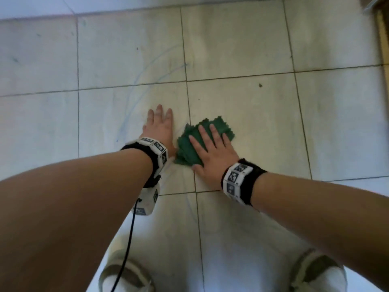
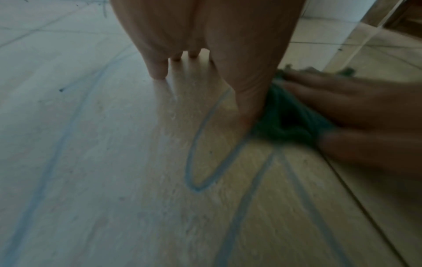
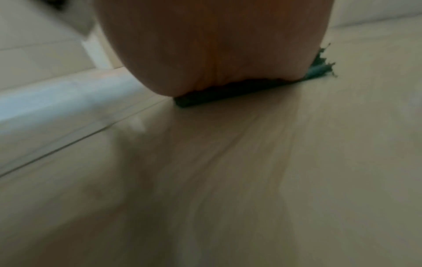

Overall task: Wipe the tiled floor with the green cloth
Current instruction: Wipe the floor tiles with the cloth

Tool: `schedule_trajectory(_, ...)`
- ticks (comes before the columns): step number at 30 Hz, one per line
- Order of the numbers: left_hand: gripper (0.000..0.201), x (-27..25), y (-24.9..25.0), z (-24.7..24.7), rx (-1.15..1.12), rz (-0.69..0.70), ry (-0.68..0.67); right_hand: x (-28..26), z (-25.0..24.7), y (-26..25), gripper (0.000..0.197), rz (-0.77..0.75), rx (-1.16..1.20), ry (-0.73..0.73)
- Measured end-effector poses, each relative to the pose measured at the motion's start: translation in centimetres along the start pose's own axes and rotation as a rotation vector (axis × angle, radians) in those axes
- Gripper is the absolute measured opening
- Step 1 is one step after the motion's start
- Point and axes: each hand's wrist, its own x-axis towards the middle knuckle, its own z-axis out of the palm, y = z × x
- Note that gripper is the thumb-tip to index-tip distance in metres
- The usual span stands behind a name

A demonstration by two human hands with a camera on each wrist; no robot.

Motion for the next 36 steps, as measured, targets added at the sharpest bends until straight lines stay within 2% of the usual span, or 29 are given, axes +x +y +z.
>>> schedule_trajectory(3, 0.136, 0.1, -0.1, -0.1, 0.008, -0.002, -0.016, 6.9, -5.5, 2.8, 0.081, 0.138, 0.069, 0.050)
schedule_trajectory(5, 0.138, 0.1, 0.0, -0.2, 0.003, 0.000, -0.035, 10.4, -9.4, 4.8, 0.081, 0.222, 0.120, 0.014)
schedule_trajectory(7, 0.138, 0.0, 0.1, -0.4, -0.003, -0.001, -0.049, 12.3, -11.5, 6.0, 0.081, 0.253, 0.121, -0.010)
schedule_trajectory(9, 0.138, 0.0, 0.1, -0.5, -0.008, 0.001, -0.058, 12.5, -11.4, 6.1, 0.082, 0.247, 0.104, 0.004)
schedule_trajectory(13, 0.138, 0.0, 0.3, -0.7, -0.016, 0.011, -0.066, 7.1, -7.1, 3.9, 0.086, 0.121, 0.009, -0.010)
schedule_trajectory(17, 0.139, 0.1, 0.2, -0.7, -0.016, 0.012, -0.073, -2.3, -1.1, 1.2, 0.090, -0.063, -0.075, -0.174)
schedule_trajectory(19, 0.139, 0.1, 0.1, -0.6, -0.010, 0.005, -0.079, -4.8, 0.6, 0.8, 0.089, -0.073, -0.057, -0.244)
schedule_trajectory(21, 0.139, 0.2, 0.1, -0.6, -0.007, 0.002, -0.078, -4.6, 0.8, 0.7, 0.088, -0.057, -0.046, -0.221)
schedule_trajectory(24, 0.138, 0.4, 0.0, -0.3, -0.013, 0.014, -0.077, -0.5, -1.1, 0.9, 0.086, 0.023, 0.010, -0.091)
schedule_trajectory(28, 0.140, 0.5, 0.0, -0.3, 0.000, -0.005, -0.084, 8.4, -6.9, 2.3, 0.083, 0.148, 0.076, 0.037)
schedule_trajectory(33, 0.139, 0.3, 0.1, -0.7, -0.021, -0.009, -0.109, 17.5, -13.0, 4.8, 0.082, 0.201, 0.149, 0.070)
schedule_trajectory(36, 0.137, 0.3, 0.3, -0.7, -0.034, -0.015, -0.138, 20.7, -16.0, 6.3, 0.082, 0.230, 0.121, 0.039)
